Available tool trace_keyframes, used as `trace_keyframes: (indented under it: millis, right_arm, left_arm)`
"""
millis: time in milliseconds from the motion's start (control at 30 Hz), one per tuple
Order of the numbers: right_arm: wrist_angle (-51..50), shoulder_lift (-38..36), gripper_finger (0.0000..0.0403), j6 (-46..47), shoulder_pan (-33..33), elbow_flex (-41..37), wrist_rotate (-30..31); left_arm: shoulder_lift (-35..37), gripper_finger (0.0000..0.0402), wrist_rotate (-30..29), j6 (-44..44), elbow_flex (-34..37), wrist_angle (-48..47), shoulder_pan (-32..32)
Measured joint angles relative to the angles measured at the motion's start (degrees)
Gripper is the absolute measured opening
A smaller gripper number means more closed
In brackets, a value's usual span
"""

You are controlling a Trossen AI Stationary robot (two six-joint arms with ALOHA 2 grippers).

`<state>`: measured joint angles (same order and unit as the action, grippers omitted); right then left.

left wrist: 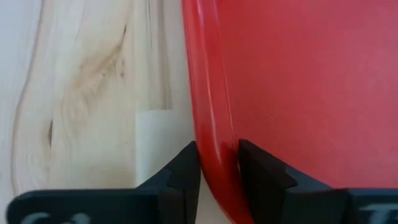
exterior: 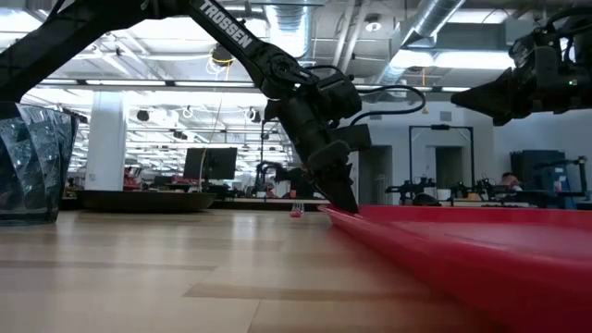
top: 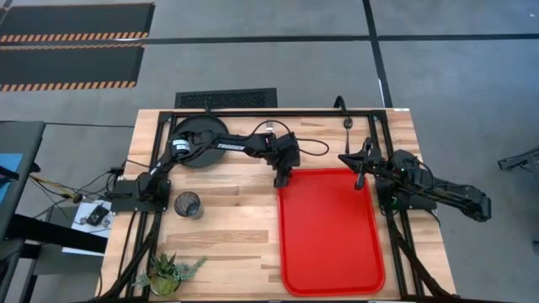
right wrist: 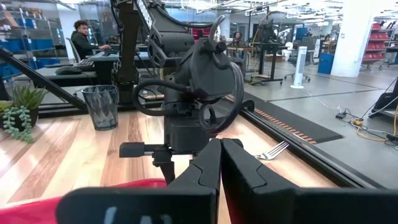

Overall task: Pick and place plate/cup/fork/spoon on tray
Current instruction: Prepare the red serving tray to the center of the table

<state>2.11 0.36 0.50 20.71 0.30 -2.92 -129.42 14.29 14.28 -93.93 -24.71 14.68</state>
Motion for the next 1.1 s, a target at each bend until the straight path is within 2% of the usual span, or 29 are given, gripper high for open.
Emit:
trace_keyframes:
  millis: [200,1100]
  right_arm:
    - [0.0,0.0,0.0038,0.0,0.0,0.0,0.0]
    - [0.0,0.0,0.0038,0.0,0.0,0.0,0.0]
  left_arm:
    - [0.0,0.0055,1.5,0.7,0.0,0.0,0.0]
    - [-0.1,0.0051,3.4,-0.9,0.1,1.0,0.7]
